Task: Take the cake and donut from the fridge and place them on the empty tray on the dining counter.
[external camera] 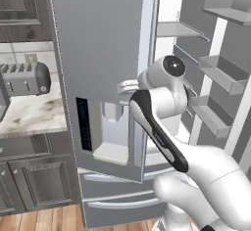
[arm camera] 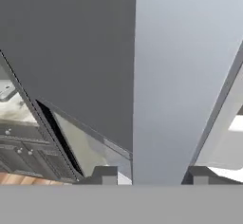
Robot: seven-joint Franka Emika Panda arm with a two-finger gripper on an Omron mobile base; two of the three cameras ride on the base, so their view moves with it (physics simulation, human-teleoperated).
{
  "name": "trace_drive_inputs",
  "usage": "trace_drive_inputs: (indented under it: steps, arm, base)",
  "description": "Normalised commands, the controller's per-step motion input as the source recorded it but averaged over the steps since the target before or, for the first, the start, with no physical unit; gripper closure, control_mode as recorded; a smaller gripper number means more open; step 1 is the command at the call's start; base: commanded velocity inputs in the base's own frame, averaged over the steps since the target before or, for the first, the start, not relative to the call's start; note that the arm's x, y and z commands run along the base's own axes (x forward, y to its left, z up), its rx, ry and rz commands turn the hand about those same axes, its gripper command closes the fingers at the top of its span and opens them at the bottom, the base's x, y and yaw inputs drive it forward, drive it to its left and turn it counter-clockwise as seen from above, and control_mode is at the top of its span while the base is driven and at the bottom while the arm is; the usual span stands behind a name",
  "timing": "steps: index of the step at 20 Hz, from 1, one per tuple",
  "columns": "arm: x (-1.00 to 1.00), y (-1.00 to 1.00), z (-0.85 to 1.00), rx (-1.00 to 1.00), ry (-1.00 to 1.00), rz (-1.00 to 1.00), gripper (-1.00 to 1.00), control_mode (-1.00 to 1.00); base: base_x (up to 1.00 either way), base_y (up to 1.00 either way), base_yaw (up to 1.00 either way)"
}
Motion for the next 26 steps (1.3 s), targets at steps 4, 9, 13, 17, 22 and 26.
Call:
trace_drive_inputs:
  steps: [4,9,13,17,22,26]
  arm:
    - [-0.69,1.00,-0.07,0.00,0.00,0.02,1.00,-1.00]
    - [-0.49,0.63,0.01,0.00,0.00,0.00,-1.00,-1.00]
    - [-1.00,-0.74,0.47,0.11,-0.06,0.00,-1.00,-1.00]
    - [-0.91,-1.00,0.58,0.16,-0.06,-0.02,-1.00,-1.00]
    - [0.14,-0.92,0.19,0.21,0.01,-0.01,-1.00,-1.00]
    - [0.98,-0.28,-0.12,0.23,0.02,0.00,-1.00,-1.00]
  base:
    - [0.00,0.00,0.00]
    - [0.00,0.00,0.00]
    - [0.00,0.00,0.00]
    - [0.00,0.00,0.00]
    - [0.00,0.00,0.00]
    - [0.00,0.00,0.00]
